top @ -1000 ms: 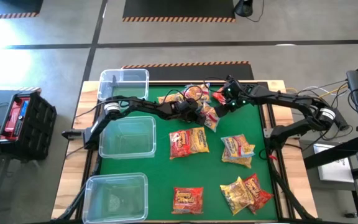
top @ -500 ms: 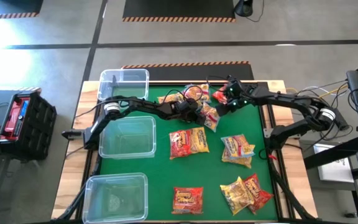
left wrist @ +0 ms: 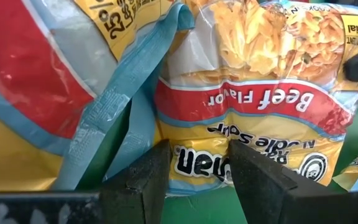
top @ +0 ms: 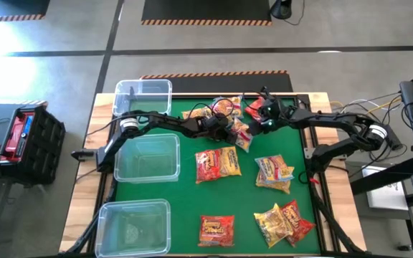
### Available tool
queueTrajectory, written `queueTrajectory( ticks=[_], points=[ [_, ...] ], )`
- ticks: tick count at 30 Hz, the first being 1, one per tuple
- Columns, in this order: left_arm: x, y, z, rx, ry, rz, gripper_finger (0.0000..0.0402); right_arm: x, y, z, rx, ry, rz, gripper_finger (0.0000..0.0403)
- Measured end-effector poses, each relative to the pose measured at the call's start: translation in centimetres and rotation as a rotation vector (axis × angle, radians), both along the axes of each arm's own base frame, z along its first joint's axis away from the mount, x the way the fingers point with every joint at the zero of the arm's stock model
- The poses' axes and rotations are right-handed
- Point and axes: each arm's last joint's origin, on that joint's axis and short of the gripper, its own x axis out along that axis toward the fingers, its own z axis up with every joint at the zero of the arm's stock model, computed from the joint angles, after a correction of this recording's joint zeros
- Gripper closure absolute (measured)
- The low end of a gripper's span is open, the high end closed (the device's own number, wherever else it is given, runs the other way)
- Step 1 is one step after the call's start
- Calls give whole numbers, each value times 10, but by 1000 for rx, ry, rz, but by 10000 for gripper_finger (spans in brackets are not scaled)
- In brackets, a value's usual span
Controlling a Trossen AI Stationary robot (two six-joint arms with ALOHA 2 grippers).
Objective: Sort Maruchan noodles
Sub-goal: Put the top right blue noodle pack into the middle transparent bin
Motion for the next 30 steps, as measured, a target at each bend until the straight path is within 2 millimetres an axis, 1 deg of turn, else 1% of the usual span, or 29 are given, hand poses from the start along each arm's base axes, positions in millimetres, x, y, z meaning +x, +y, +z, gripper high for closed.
queueTrajectory(
  ticks=[5, 8, 13, 16, 22, 24, 28, 30],
  points=[
    [0, 0, 0, 0, -2, 0, 251, -1, 6, -8, 18, -31, -10, 211],
    [0, 0, 0, -2, -4, 3, 251, -1, 9, -12, 19, -53, -15, 219],
    [0, 0, 0, -6, -7, 7, 251, -2, 12, -14, 38, -58, -15, 257],
    [1, -1, 4, 1, -21, 3, 251, -1, 12, -14, 46, -65, -6, 280],
    [-1, -4, 28, 26, -65, -78, 251, 0, 12, -12, 57, -84, 38, 306],
    [-3, -6, 42, 46, -76, -107, 251, 0, 13, -12, 67, -93, 58, 312],
    [-8, -8, 75, 103, -117, -152, 251, 1, 13, -10, 63, -111, 82, 323],
    [-10, -10, 86, 122, -125, -168, 251, 0, 14, -11, 60, -106, 87, 332]
  ],
)
